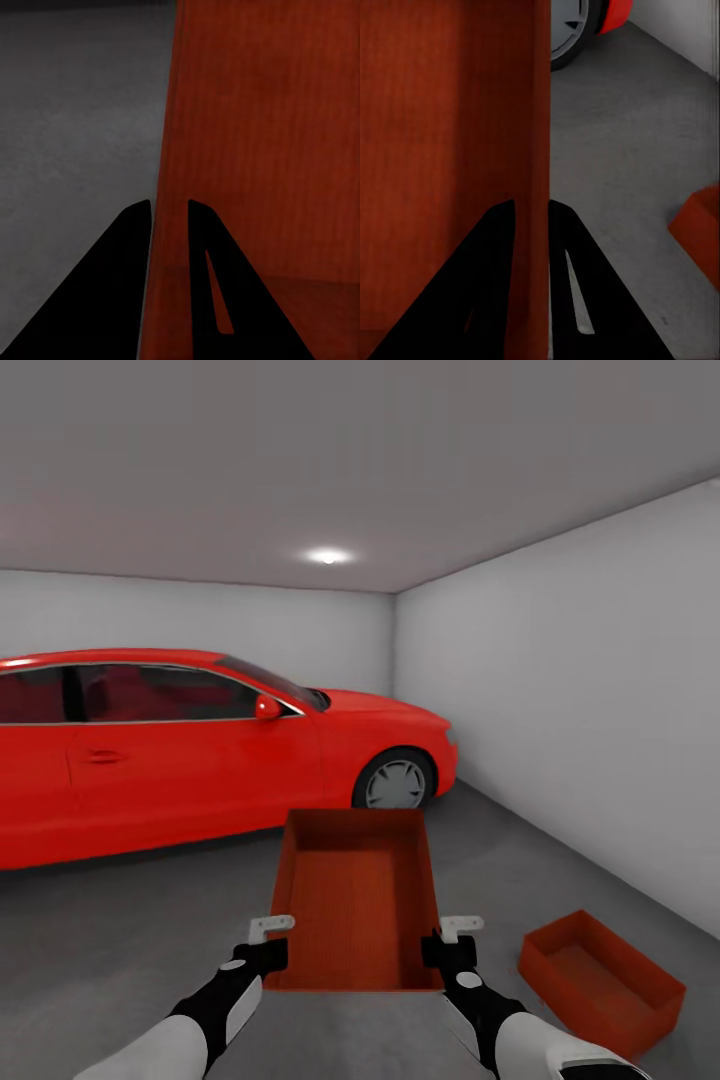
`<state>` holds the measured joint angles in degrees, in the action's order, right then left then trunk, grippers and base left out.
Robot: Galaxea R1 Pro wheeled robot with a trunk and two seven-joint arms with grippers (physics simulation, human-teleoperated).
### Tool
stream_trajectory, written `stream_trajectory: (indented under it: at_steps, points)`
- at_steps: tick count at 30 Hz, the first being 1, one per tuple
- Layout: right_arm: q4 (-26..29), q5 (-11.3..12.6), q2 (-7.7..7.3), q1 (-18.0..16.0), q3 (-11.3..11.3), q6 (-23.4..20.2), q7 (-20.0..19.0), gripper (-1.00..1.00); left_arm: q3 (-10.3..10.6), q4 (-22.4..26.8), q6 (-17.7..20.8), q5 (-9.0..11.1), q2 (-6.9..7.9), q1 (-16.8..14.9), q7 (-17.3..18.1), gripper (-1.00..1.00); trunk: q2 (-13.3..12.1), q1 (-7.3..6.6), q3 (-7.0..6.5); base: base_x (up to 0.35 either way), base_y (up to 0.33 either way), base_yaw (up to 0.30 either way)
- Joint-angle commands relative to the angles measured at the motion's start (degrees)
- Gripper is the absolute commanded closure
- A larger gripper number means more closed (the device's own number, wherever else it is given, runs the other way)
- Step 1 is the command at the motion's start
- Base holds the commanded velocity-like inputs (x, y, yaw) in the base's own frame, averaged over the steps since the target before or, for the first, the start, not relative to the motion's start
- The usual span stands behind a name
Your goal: Move the two storage containers from the living room to the garage. In the garage, place one container on the floor and stack the other container on top of it (either order is fine).
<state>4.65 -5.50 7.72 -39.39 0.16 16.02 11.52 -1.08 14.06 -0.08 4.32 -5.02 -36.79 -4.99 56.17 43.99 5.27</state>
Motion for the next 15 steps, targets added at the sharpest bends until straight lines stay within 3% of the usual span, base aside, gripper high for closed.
stream_trajectory:
  at_steps: [1,15]
  points:
    - [-0.25,-0.13,0.01,-0.07,-1.83,-0.02,0.26,1.00,0.64,0.27,-0.53,0.33,1.50,-0.04,-0.38,1.00,0.06,0.04,0.09,0.322,0.000,-0.278]
    - [-0.25,-0.13,0.03,-0.06,-1.83,-0.02,0.26,1.00,0.64,0.27,-0.53,0.33,1.50,-0.04,-0.38,1.00,0.06,0.04,0.09,0.322,0.000,-0.278]
